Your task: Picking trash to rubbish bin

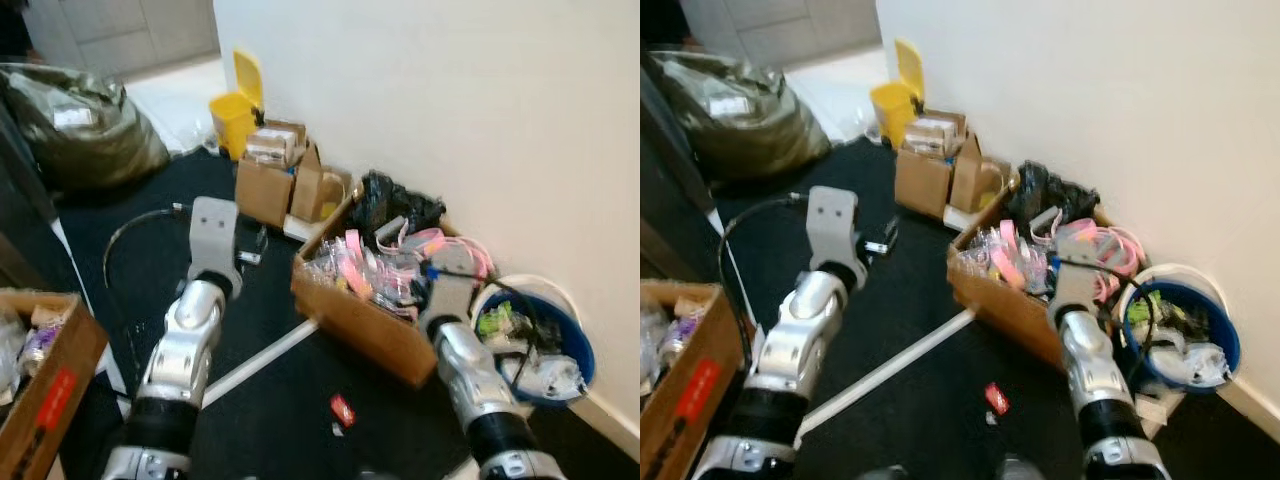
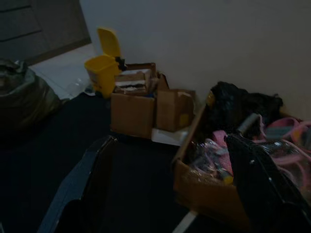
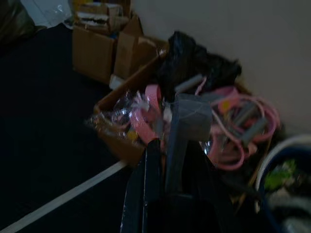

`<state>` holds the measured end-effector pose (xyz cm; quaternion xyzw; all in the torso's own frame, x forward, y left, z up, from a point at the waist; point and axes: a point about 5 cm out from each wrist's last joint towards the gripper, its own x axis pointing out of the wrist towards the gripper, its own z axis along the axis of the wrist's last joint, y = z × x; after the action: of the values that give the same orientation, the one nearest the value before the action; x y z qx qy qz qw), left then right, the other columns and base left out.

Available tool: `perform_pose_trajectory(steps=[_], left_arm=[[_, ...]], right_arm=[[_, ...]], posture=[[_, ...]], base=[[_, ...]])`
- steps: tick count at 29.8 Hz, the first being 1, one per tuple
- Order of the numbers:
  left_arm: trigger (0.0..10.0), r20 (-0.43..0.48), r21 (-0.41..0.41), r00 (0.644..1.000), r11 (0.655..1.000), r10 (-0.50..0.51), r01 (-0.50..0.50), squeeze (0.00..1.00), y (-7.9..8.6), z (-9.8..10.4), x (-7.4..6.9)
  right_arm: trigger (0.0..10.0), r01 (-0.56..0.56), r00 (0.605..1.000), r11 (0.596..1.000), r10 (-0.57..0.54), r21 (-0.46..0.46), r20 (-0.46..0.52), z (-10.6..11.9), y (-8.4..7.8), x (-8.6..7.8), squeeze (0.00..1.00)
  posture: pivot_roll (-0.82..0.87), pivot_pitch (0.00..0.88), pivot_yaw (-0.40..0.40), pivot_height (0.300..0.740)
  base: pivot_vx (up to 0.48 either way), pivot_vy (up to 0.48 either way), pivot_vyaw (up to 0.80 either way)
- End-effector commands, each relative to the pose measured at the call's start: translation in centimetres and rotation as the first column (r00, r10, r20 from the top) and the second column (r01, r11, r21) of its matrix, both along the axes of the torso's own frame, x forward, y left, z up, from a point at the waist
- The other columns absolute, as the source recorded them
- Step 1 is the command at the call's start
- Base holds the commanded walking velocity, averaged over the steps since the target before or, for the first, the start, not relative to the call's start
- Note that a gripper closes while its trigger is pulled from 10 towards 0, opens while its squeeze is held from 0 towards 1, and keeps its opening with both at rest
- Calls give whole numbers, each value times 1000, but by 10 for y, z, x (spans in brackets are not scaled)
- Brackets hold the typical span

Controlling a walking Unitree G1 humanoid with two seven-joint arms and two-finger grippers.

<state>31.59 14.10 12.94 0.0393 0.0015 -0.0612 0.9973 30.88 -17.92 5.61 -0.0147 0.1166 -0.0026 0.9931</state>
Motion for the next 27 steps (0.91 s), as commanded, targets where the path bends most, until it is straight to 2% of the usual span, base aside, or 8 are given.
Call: perform_pose_trajectory(steps=[1,27], left_arm=[[10000,-18,6,1000,1000,11,-11,0,3,-3,-1],[10000,-20,2,1000,1000,22,-22,0,3,-3,0]], right_arm=[[10000,-35,999,999,35,5,-8,-2,12,1,0],[10000,-70,998,997,70,-19,-2,2,15,7,0]], posture=[[-44,0,-2,740],[-43,0,-9,740]], base=[[322,0,581],[322,0,767]])
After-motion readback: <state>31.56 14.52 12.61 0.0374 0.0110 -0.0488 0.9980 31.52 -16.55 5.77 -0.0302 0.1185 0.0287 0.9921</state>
